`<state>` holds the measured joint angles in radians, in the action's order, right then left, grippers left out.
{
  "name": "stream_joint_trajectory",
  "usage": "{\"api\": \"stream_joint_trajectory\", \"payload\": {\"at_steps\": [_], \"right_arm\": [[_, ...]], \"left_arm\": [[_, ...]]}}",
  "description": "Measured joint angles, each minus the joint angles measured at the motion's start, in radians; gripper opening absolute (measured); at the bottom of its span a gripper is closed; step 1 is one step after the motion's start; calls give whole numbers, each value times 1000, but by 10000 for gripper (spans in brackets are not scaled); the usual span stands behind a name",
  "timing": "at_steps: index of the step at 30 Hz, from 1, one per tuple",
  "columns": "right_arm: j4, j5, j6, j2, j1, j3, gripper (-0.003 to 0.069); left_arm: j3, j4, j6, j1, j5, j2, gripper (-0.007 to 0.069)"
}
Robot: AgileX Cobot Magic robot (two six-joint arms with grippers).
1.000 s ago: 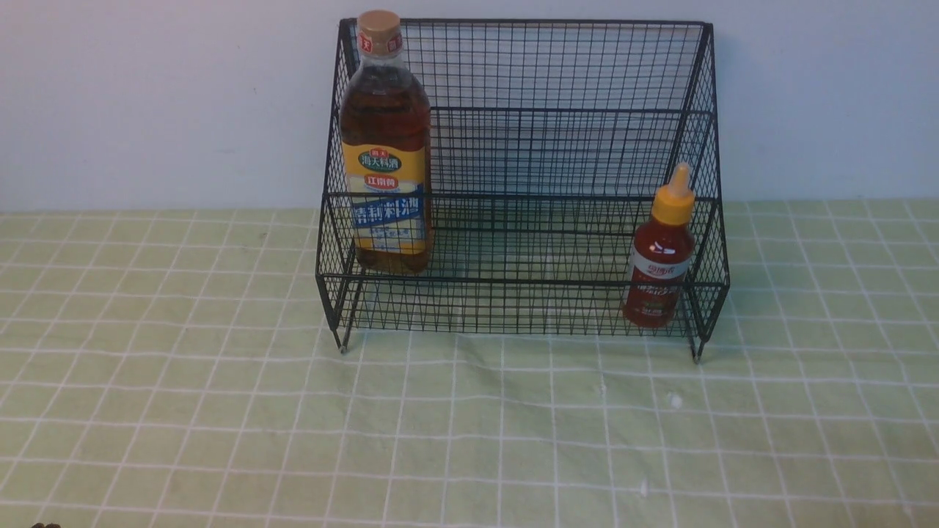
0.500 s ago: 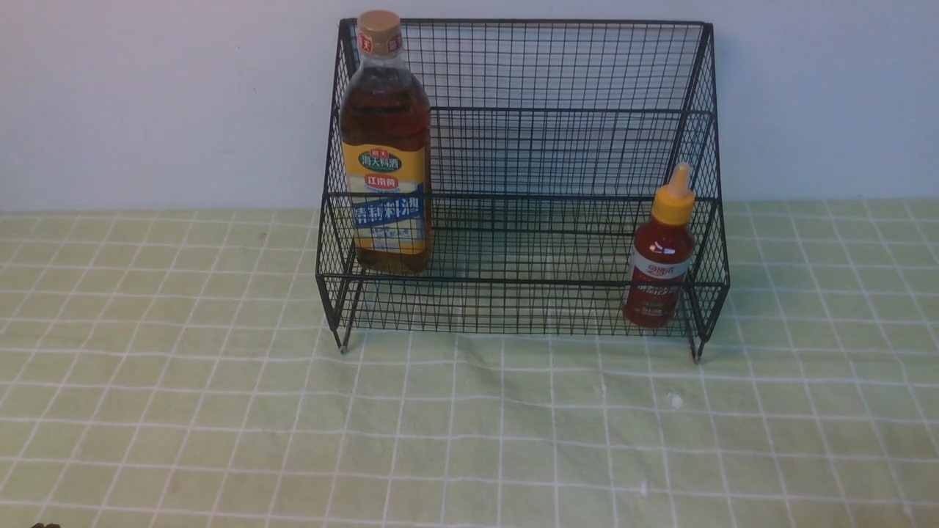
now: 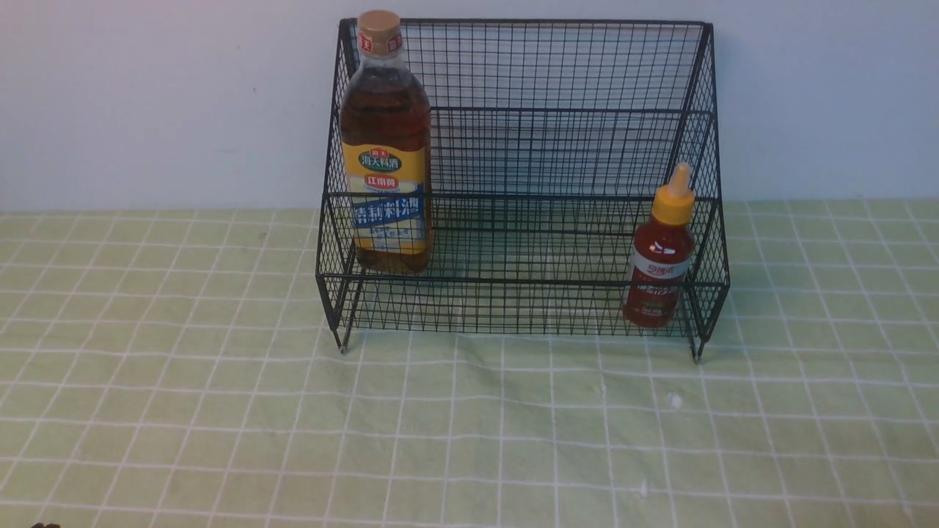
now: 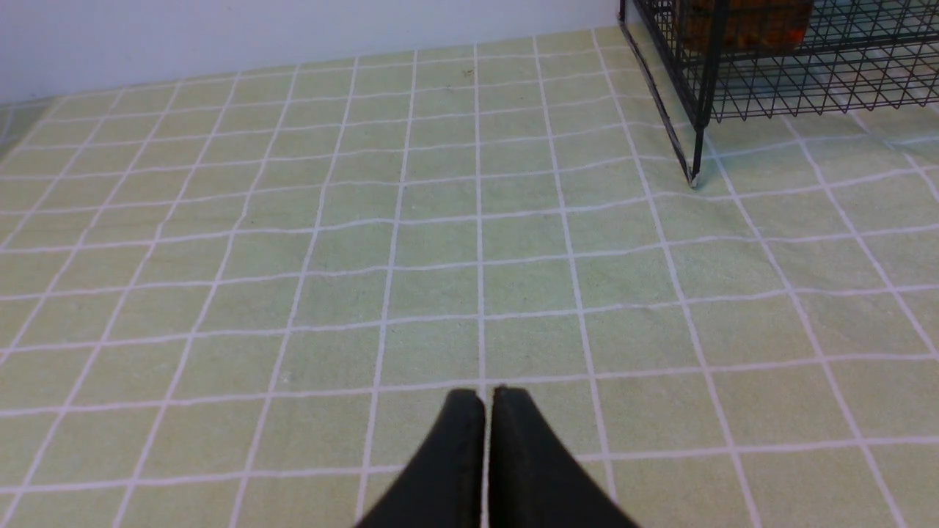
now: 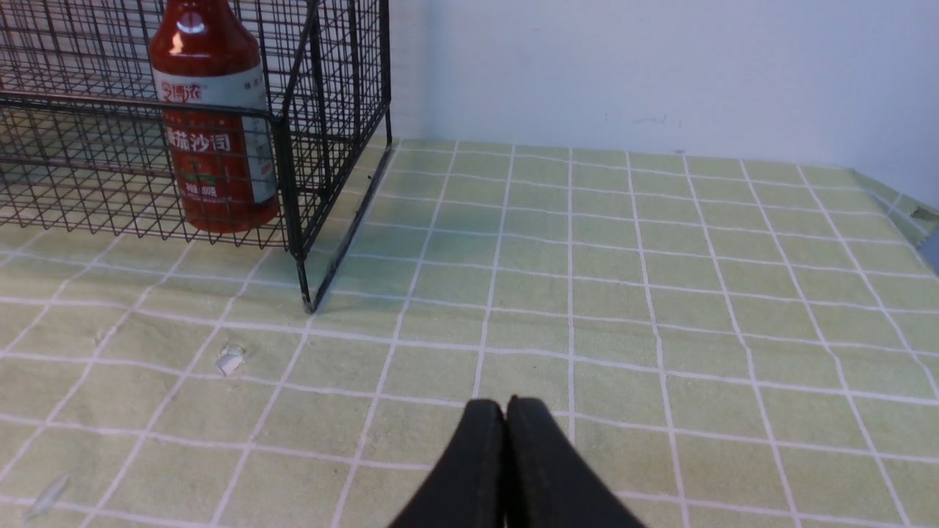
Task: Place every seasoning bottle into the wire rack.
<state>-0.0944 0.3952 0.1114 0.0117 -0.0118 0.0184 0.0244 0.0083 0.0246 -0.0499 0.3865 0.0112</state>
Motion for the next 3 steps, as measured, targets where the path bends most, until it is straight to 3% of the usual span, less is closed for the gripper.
{"api": "stream_joint_trajectory", "payload": {"at_steps": [3], "right_arm": [[0,0,0,0,0,0,-15]], "left_arm": [[0,0,0,0,0,0,-6]]}}
